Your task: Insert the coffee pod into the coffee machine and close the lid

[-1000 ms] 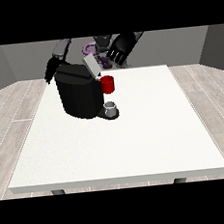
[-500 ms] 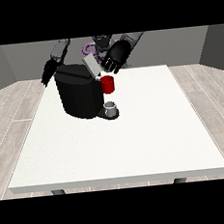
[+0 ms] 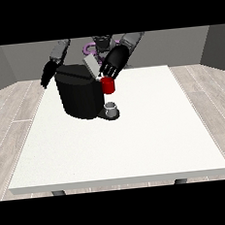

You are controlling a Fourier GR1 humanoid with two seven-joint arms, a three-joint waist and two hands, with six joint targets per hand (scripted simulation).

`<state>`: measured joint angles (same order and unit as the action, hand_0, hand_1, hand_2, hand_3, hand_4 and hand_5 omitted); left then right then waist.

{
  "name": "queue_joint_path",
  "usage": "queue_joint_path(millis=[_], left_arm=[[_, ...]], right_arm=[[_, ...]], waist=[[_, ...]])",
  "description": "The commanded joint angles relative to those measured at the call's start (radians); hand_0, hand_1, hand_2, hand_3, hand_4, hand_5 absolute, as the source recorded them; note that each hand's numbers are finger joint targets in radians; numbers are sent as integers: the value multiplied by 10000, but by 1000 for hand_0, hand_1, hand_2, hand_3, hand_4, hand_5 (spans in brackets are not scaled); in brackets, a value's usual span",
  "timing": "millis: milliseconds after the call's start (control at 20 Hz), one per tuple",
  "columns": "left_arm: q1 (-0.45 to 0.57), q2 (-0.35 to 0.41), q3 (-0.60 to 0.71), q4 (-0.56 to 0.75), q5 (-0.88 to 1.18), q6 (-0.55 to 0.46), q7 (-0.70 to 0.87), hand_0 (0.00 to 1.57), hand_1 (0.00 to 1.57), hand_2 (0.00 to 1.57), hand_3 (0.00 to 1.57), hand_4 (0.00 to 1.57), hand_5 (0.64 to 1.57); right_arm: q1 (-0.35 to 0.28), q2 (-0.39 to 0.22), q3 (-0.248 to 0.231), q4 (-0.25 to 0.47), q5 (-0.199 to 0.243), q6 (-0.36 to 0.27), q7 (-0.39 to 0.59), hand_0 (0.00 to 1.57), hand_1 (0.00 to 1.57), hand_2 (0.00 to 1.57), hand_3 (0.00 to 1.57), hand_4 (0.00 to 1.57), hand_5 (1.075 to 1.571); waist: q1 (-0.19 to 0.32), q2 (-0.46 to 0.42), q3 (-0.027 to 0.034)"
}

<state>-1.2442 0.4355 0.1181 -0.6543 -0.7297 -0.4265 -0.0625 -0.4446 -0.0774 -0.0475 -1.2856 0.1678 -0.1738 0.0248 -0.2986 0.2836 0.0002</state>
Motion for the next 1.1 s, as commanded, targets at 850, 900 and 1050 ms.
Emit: queue_joint_path(millis=[850, 900, 1050], left_arm=[[-108, 313, 97, 385, -231, 310, -715, 1217, 1217, 1242, 1195, 357, 1571], [-614, -76, 72, 208, -160, 119, -128, 1198, 1198, 1224, 1168, 355, 1571], [-1117, 571, 281, 302, -248, 340, -383, 1180, 1180, 1198, 1170, 351, 1571]], right_arm=[[-2, -56, 42, -92, 48, 13, -49, 0, 0, 0, 0, 0, 1571], [-83, -19, -110, 395, 19, -86, -282, 0, 0, 0, 0, 141, 1571], [-453, 467, 250, 10, 221, -447, 66, 0, 0, 0, 0, 0, 1571]], waist=[[-74, 235, -2], [6, 84, 3], [-238, 537, 0]])
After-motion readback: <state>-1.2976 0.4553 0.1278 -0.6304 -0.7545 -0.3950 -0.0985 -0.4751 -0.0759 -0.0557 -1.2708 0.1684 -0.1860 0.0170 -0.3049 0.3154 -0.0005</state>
